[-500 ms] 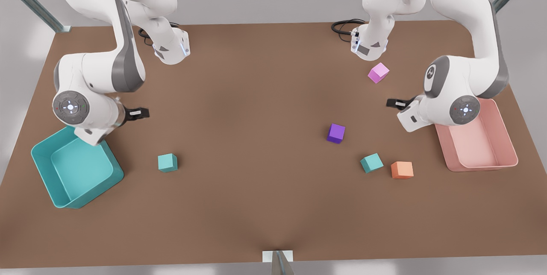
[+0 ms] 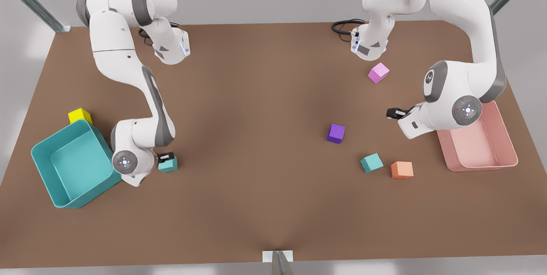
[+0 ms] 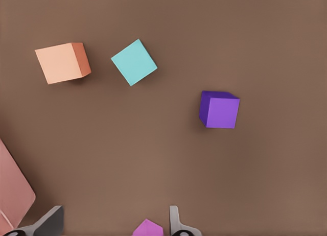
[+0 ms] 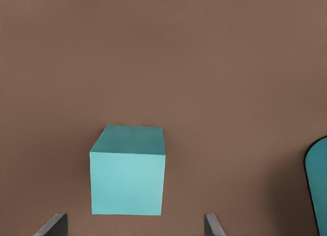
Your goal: Stack the two blue cubes on top of each other
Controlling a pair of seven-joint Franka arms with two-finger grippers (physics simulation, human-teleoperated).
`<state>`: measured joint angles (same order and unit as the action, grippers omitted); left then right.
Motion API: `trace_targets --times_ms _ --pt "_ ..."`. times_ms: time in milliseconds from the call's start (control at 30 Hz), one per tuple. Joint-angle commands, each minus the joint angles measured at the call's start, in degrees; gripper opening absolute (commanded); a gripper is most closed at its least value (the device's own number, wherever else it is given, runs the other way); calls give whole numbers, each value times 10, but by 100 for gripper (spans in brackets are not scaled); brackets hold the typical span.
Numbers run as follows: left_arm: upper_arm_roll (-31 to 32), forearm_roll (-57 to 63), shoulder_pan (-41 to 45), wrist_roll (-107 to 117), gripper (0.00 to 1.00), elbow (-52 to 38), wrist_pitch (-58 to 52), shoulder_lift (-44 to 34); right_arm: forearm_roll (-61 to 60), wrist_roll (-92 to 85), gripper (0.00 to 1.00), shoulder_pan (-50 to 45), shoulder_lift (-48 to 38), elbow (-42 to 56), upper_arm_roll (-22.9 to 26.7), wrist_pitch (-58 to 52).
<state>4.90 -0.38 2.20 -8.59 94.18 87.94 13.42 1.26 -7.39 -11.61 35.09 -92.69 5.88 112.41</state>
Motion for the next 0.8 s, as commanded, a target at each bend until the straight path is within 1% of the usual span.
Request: trace_targets --times_ms 0,267,333,400,767 --pt "0 0 0 -20 100 -1 0 -1 -17 -42 100 0 5 -1 0 94" --pt "-1 0 -4 -20 100 -1 -14 1 -17 -53 100 5 10 -34 0 88" --pt "1 -2 3 12 100 -1 -13 10 -17 -53 100 4 16 -39 0 88" --pt "9 -2 20 43 100 -29 -13 38 -17 -52 100 3 16 -39 0 88" --pt "8 -4 18 74 100 -31 -16 42 -50 -36 100 3 35 -45 0 84"
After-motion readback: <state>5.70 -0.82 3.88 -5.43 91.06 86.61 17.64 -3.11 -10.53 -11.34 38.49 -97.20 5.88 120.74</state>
